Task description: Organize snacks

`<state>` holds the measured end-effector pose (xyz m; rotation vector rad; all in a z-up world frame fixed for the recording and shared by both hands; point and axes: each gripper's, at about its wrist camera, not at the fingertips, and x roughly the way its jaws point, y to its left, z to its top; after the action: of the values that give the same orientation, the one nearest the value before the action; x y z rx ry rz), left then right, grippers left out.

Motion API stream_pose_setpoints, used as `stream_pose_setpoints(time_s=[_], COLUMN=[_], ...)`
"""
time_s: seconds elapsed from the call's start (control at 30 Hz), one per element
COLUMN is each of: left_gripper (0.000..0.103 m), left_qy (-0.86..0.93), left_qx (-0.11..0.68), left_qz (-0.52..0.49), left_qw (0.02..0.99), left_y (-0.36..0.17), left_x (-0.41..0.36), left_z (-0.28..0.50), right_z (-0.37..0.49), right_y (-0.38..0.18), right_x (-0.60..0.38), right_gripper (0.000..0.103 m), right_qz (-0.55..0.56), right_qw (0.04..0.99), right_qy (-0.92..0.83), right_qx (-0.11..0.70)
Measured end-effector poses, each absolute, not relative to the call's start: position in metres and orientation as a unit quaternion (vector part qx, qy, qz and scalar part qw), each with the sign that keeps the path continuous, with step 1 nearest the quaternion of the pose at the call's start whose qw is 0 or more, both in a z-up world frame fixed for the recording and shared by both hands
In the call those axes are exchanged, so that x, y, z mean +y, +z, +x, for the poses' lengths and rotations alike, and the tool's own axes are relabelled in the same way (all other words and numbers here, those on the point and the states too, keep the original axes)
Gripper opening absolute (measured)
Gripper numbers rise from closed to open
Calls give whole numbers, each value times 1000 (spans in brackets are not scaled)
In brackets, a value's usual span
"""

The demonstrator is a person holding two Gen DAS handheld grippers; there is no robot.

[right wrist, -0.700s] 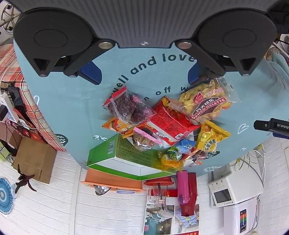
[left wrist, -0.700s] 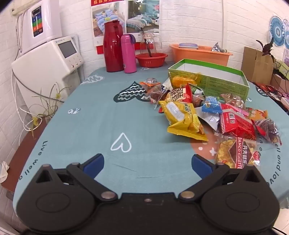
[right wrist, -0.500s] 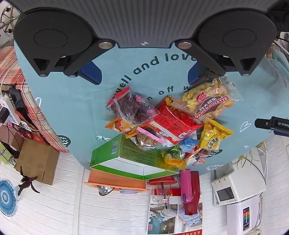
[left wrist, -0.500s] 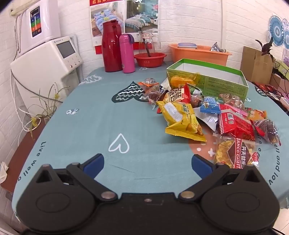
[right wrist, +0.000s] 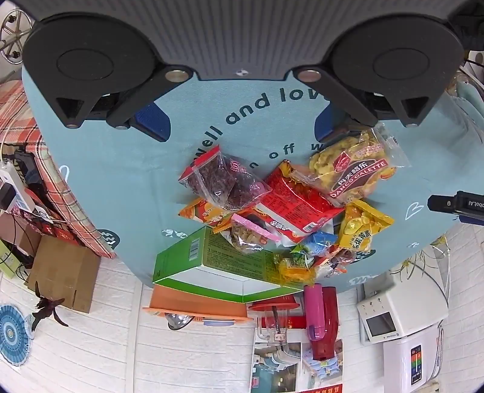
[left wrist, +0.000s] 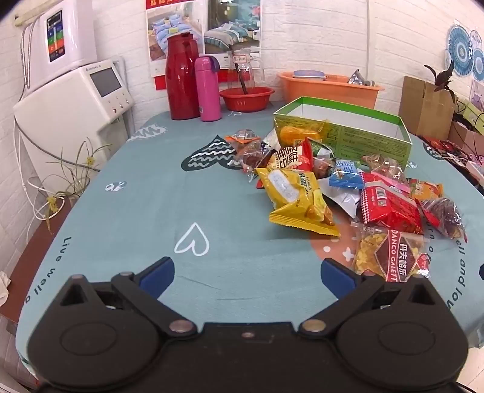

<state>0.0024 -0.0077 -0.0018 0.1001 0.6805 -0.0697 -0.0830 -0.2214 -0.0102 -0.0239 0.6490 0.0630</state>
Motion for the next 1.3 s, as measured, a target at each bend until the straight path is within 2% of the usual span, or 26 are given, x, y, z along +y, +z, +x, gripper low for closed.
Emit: stream_pose_setpoints(time_s=[1.3], left_gripper=[103], left_qy=[-78], left_qx=[334], left_qz=[53], left_qw=[938], left_y=[-5], left_x=[-24], left_z=[9], right_z=[-68], right_y=[-26], right_x=[-217], right_gripper=[103], right_qz=[6], right_qw=[940], right_qy=[36], right_qx=[339])
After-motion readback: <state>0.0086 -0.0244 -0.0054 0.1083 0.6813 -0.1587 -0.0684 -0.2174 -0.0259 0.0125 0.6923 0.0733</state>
